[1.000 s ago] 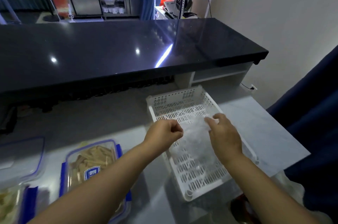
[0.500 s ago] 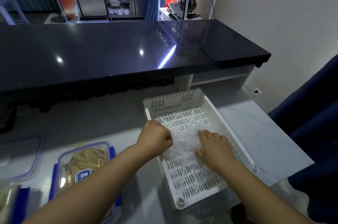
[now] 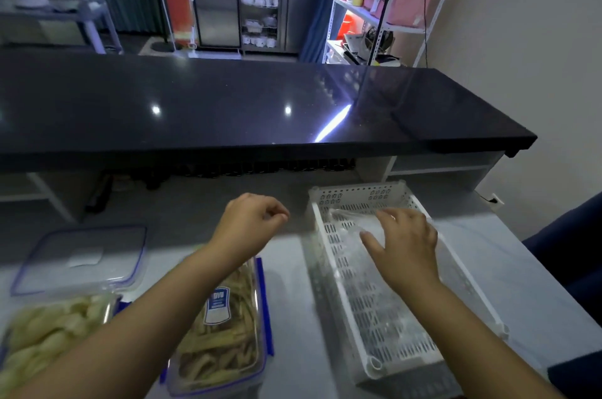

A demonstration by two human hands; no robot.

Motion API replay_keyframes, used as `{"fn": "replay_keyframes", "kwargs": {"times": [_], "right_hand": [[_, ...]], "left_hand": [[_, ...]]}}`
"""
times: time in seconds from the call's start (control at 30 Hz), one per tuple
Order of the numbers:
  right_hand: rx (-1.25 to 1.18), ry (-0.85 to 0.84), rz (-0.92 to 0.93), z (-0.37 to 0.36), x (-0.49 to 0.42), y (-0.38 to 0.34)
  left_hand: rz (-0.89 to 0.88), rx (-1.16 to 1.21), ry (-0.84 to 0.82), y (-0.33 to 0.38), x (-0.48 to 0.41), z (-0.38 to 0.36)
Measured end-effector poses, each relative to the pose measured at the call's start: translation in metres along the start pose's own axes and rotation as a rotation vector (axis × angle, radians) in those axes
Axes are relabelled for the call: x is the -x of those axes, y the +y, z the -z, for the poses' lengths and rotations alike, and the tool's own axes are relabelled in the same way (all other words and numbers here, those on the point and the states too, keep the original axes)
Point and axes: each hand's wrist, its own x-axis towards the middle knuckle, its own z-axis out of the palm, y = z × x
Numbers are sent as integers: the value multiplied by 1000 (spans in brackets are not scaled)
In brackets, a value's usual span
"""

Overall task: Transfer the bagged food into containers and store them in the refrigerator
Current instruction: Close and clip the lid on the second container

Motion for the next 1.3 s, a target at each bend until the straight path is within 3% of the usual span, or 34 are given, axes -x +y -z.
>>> {"fn": "replay_keyframes", "kwargs": {"times": [0.33, 0.5, 0.63, 0.93, 1.3], "right_hand": [[47, -315, -97, -46, -7, -29], [84, -400, 45, -57, -1, -32], [36, -319, 189, -56, -4, -38], [-133, -96, 111, -35, -15, -45], [-213, 98, 247, -18, -18, -108]], "left_hand": [[127, -3, 86, -67, 31, 56], [176, 6, 71, -85, 44, 62], [209, 13, 46, -96, 51, 65], [240, 34, 52, -115, 59, 69], [281, 43, 111, -148, 62, 97]]}}
